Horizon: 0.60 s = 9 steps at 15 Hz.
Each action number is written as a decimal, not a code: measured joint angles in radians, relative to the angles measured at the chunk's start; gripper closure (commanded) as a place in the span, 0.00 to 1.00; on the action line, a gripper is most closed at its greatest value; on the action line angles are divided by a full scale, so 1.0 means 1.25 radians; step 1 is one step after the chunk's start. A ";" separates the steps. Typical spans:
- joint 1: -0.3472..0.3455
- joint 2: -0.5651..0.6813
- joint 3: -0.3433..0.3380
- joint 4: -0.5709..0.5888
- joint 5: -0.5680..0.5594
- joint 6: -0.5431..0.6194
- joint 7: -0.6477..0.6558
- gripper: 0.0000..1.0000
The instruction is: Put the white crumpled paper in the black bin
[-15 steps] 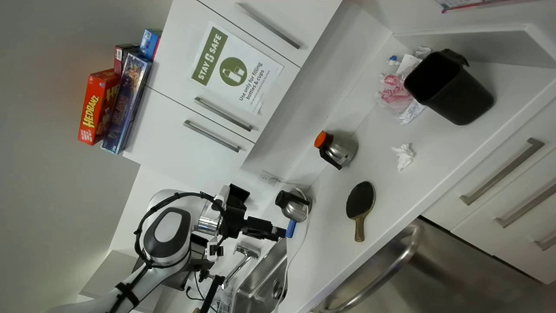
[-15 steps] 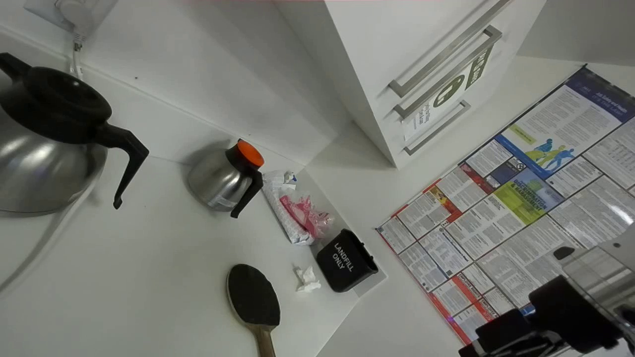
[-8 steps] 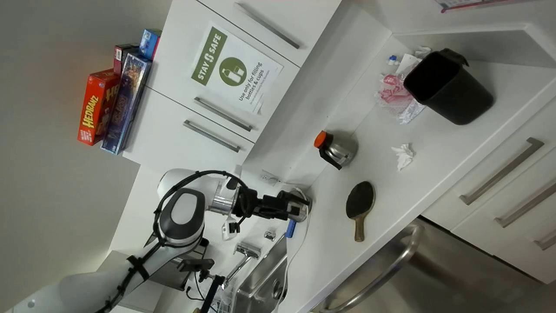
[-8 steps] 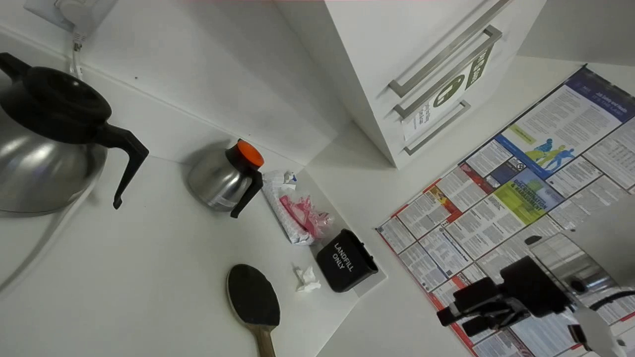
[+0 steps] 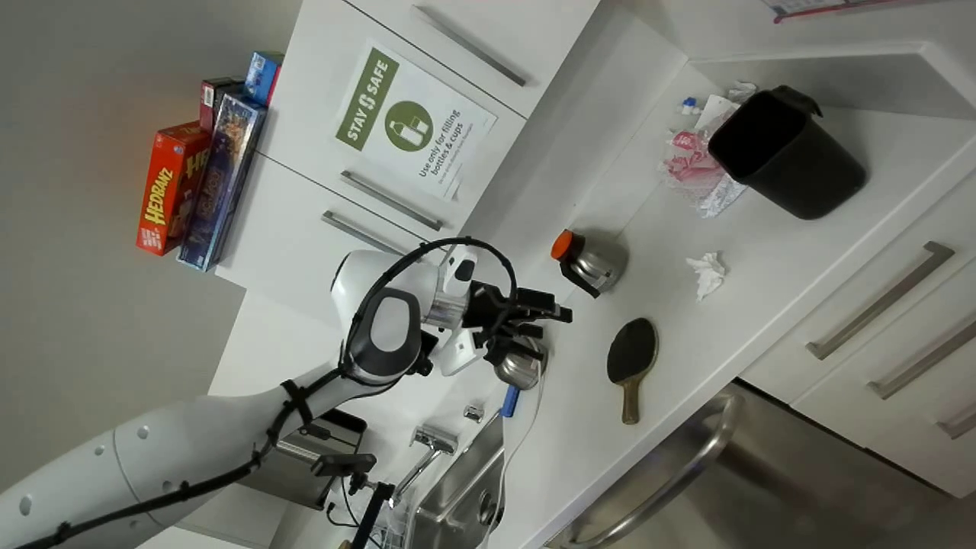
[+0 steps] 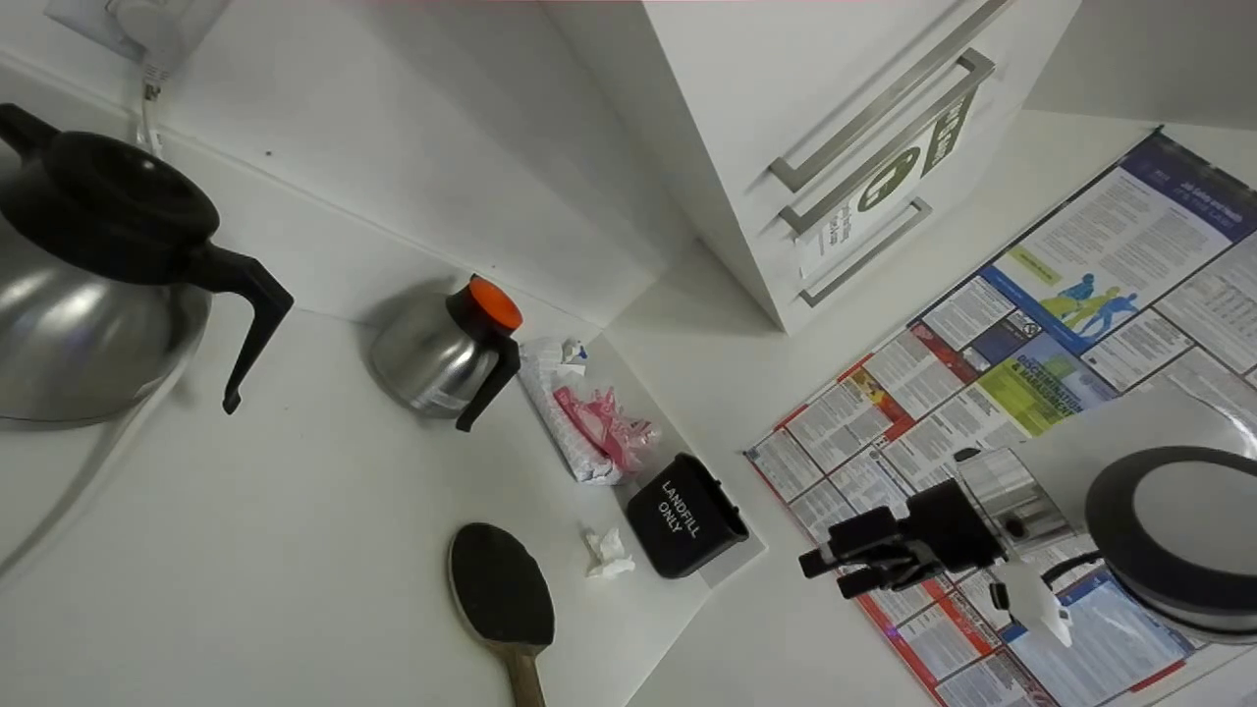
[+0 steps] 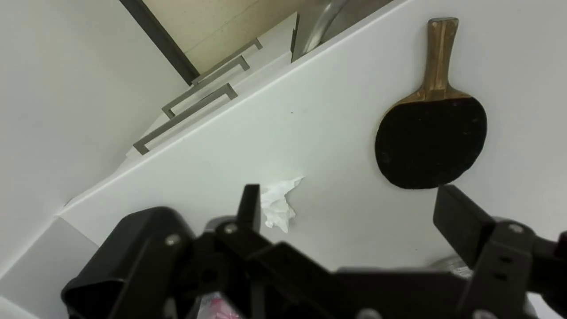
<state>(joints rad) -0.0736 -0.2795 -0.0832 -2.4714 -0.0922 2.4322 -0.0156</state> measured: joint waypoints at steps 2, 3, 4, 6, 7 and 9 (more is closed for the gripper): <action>0.000 0.018 -0.001 0.011 0.000 0.002 0.000 0.00; 0.000 0.019 -0.001 0.013 0.000 0.002 0.000 0.00; 0.000 0.019 -0.001 0.014 0.000 0.002 0.000 0.00; 0.000 0.019 -0.001 0.015 0.000 0.002 0.000 0.00; 0.000 0.019 -0.001 0.014 0.000 0.002 0.000 0.00; 0.000 0.027 -0.001 0.016 -0.001 0.007 0.005 0.00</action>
<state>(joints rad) -0.0739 -0.2457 -0.0850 -2.4518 -0.0939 2.4405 -0.0090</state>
